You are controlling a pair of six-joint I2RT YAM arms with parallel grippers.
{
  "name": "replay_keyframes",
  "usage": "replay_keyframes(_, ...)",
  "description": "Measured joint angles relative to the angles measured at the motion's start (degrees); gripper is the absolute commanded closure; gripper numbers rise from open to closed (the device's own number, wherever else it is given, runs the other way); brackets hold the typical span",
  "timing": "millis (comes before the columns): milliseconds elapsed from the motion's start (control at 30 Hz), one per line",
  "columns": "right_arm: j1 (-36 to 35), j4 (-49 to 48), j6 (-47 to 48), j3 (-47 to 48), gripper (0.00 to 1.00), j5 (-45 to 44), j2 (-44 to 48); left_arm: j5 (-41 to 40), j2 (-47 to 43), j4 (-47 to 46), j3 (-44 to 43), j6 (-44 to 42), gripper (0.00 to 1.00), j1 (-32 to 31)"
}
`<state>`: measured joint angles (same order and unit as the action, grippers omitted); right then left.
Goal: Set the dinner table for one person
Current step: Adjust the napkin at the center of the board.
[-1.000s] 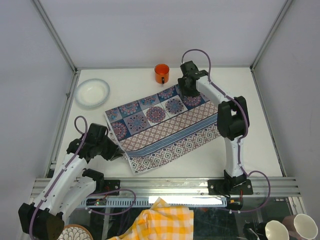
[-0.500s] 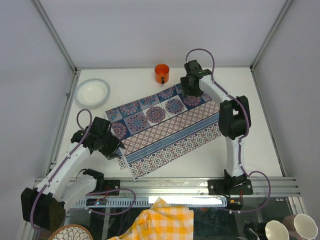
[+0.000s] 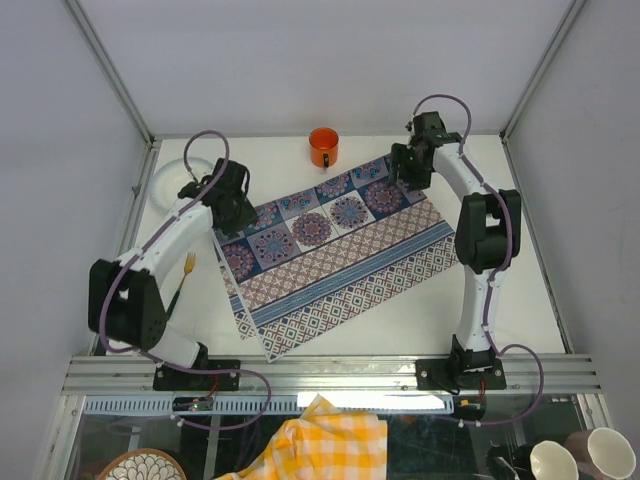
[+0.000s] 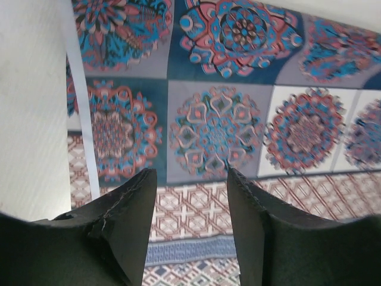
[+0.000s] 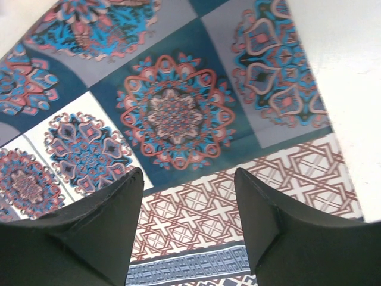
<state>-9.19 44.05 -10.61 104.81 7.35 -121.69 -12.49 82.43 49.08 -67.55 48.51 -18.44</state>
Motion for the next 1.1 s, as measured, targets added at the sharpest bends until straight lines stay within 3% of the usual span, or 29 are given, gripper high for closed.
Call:
replay_keyframes(267,-1.53,-0.74,-0.07,-0.24,0.35,3.5,0.0,-4.31,21.33,-1.01,-4.87,-5.07,0.53,-0.74)
replay_keyframes(433,-1.49,-0.98,-0.11,-1.27,0.35,4.02,0.0,-11.87,27.58,2.03,-10.36,-6.16,0.48,-2.78)
replay_keyframes(600,-1.49,-1.01,-0.37,-1.66,0.35,4.31,0.0,-20.11,27.36,4.74,-12.46,-5.7,0.39,-3.63)
replay_keyframes(733,-1.49,-1.64,-0.46,-2.54,0.36,4.74,0.0,-23.65,25.59,6.19,-11.06,-4.37,0.38,-3.41)
replay_keyframes(867,-1.49,-1.81,-0.46,-4.04,0.36,4.98,0.0,-25.0,22.95,6.67,-9.38,-2.86,0.37,-1.64)
replay_keyframes(1100,-1.49,-2.08,-0.46,-4.66,0.35,5.22,0.04,-21.24,17.4,1.01,-2.67,-4.31,0.35,7.72)
